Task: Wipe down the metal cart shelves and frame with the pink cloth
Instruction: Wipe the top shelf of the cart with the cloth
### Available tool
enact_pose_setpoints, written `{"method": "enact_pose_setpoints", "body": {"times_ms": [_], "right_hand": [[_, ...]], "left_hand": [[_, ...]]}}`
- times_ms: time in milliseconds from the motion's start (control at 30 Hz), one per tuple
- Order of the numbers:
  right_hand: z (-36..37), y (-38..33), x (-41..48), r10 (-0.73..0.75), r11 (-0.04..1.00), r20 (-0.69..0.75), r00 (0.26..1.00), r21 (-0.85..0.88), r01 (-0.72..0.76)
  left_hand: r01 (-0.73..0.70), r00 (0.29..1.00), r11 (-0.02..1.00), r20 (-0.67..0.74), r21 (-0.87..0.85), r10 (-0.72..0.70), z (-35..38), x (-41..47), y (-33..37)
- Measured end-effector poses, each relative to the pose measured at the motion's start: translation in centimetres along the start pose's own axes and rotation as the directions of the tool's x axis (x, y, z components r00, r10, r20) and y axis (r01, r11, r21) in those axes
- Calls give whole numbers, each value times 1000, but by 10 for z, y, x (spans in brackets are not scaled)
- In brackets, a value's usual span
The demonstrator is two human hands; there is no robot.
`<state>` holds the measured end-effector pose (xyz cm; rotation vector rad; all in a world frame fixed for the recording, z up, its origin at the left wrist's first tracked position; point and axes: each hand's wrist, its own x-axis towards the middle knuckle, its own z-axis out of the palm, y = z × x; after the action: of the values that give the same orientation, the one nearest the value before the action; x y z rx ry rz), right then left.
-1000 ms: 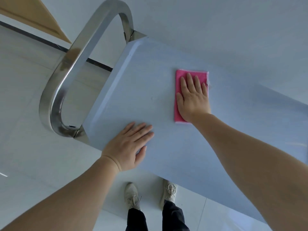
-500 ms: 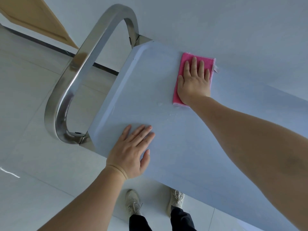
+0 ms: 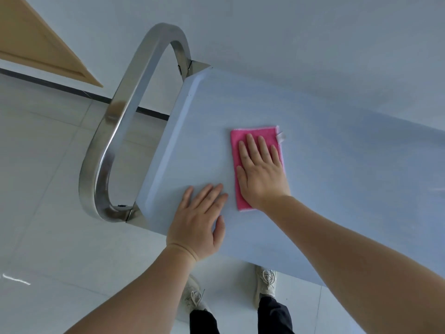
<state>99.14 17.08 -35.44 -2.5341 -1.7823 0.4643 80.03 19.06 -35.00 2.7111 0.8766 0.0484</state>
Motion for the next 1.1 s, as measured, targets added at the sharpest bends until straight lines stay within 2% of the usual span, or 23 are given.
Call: {"method": "enact_pose_setpoints", "body": {"times_ms": [233, 433, 567, 700, 900, 1100], "right_hand": [[22, -12, -69, 23, 1000, -23, 999, 11, -23], [26, -15, -80, 24, 1000, -54, 998, -15, -24], [26, -13, -79, 21, 999, -61, 998, -38, -23], [25, -14, -79, 27, 997, -30, 999, -73, -29], [24, -16, -78, 39, 994, -26, 999, -104, -42], [27, -16, -76, 33, 992, -48, 998, -117, -38]], "left_hand": [[6, 999, 998, -43, -57, -8, -1, -1, -1], [4, 999, 994, -32, -108, -7, -10, -2, -3], [-137, 979, 984, -167, -114, 117, -53, -2, -18], [-239, 938, 971, -256, 18, 236, -116, 8, -45], [-108, 961, 969, -227, 223, 159, -175, 30, -100], [0, 984, 996, -179, 84, 15, -170, 38, -115]]}}
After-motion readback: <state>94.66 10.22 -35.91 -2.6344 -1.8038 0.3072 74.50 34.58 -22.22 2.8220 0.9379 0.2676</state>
